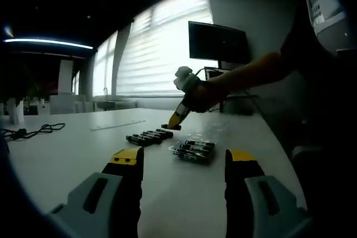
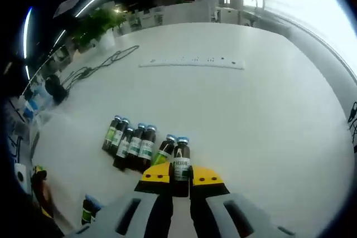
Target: Grip medicine bottles put into box
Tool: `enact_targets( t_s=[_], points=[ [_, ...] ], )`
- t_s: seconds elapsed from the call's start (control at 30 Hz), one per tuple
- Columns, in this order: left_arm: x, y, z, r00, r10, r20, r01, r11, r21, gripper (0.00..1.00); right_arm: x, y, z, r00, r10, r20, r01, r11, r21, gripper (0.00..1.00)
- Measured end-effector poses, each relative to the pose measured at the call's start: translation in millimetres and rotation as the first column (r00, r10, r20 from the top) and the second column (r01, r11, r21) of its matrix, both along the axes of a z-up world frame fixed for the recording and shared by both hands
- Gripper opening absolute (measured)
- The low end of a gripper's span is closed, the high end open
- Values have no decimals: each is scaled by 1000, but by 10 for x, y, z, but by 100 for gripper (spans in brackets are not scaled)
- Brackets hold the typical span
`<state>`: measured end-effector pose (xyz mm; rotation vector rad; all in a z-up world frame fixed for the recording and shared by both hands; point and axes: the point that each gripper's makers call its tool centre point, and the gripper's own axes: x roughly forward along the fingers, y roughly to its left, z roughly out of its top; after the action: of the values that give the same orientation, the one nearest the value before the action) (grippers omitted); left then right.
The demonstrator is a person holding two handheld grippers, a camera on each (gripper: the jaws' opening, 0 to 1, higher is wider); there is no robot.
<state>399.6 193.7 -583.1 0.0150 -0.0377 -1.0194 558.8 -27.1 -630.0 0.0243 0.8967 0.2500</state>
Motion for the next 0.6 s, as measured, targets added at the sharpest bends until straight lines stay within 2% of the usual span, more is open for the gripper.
enact_targets(
  t_s=[0.23,0.6],
  points=[
    [-8,-3,0,1000,-1,4,1,1000,3,51,-199,131,238,998,-55,42,48,988,150,7],
    [-30,-14,-5,1000,-6,14,6,1000,14,51,-597,374,424,997,-57,48,42,962,269,7]
  ],
)
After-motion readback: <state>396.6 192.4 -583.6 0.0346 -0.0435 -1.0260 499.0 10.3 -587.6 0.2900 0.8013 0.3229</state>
